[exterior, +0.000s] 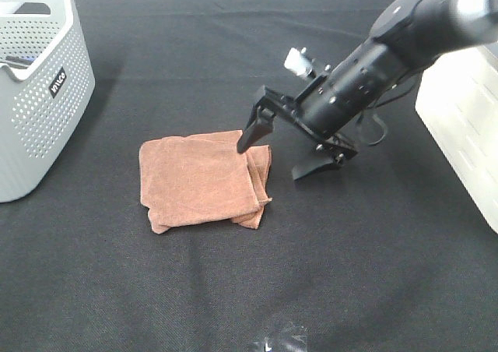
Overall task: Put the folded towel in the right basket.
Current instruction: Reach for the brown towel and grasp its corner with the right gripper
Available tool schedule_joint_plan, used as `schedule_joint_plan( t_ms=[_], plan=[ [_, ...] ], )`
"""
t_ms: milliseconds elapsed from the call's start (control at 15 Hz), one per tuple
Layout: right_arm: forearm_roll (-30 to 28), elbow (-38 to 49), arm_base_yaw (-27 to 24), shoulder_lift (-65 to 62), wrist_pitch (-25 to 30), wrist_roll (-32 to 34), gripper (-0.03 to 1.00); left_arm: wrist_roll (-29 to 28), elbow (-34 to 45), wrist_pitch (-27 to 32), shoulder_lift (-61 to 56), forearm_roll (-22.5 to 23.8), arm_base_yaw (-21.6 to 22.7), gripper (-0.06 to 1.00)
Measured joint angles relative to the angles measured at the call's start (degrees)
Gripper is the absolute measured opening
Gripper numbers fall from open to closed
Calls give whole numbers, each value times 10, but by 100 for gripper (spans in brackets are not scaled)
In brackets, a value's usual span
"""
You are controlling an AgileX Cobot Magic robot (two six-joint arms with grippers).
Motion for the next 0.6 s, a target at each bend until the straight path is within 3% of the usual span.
schedule_joint_plan(
  t_ms=[400, 600],
  plan=[
    [53, -24, 2, 69, -15, -13, 94, 0, 0, 0, 0, 0, 0, 99],
    [115, -41, 58, 100, -32, -35, 90, 0, 0, 0, 0, 0, 0, 99]
  ],
)
